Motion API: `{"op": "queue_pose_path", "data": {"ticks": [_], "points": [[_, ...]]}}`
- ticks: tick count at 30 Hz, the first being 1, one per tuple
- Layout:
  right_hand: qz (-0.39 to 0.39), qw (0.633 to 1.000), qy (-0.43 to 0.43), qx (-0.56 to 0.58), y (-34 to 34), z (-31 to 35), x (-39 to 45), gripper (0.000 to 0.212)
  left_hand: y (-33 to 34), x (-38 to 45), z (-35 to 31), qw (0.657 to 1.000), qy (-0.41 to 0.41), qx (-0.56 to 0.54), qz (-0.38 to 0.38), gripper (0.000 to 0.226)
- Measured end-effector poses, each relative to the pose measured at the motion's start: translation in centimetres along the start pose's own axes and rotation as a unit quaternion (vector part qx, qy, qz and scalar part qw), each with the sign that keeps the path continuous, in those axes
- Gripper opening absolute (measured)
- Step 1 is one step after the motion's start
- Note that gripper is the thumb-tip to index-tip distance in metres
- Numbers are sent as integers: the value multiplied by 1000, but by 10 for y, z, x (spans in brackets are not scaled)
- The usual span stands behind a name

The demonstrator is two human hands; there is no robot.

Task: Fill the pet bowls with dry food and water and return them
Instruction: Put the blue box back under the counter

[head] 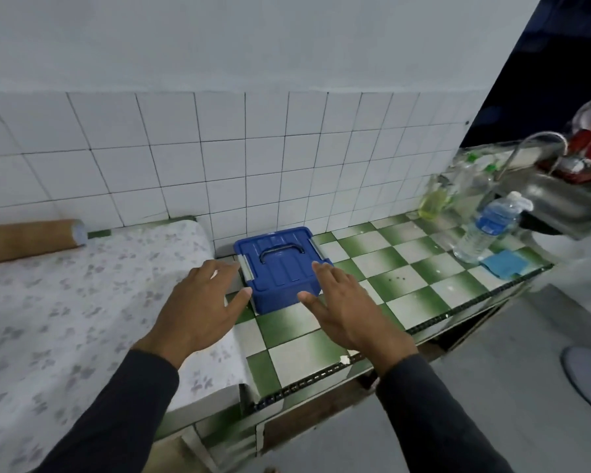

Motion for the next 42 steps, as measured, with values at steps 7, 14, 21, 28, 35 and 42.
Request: {"op": "queue_pose_path", "data": {"ticks": [7, 14, 21, 28, 35, 42], "points": [[-7, 1000, 16, 17, 6, -36, 57, 75, 28, 56, 3, 1000, -17, -6, 8, 69], [7, 1000, 11, 25, 27, -61, 105, 79, 53, 93, 11, 999, -36, -2, 24, 73], [36, 998, 8, 49, 43, -83, 135, 80, 79, 112, 15, 997, -61, 7, 41, 73], [68, 996, -11, 48, 56, -108, 170, 80, 105, 128, 12, 994, -100, -12, 38, 75], [121, 990, -58, 54, 74, -132, 210, 82, 134, 143, 14, 982, -182, -45, 23, 90], [137, 986, -54, 71, 101, -155, 243, 82, 171, 151, 24, 962, -269, -51, 8, 85]]}}
Point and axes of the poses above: each hand's wrist, its own x-axis towards the middle knuckle, its own y-axis out of the palm, z = x × y, the point moved 4 cm from there along x, towards the middle knuckle, and after that the axes turned 9 degrees about -z, right-handed, at the moved point
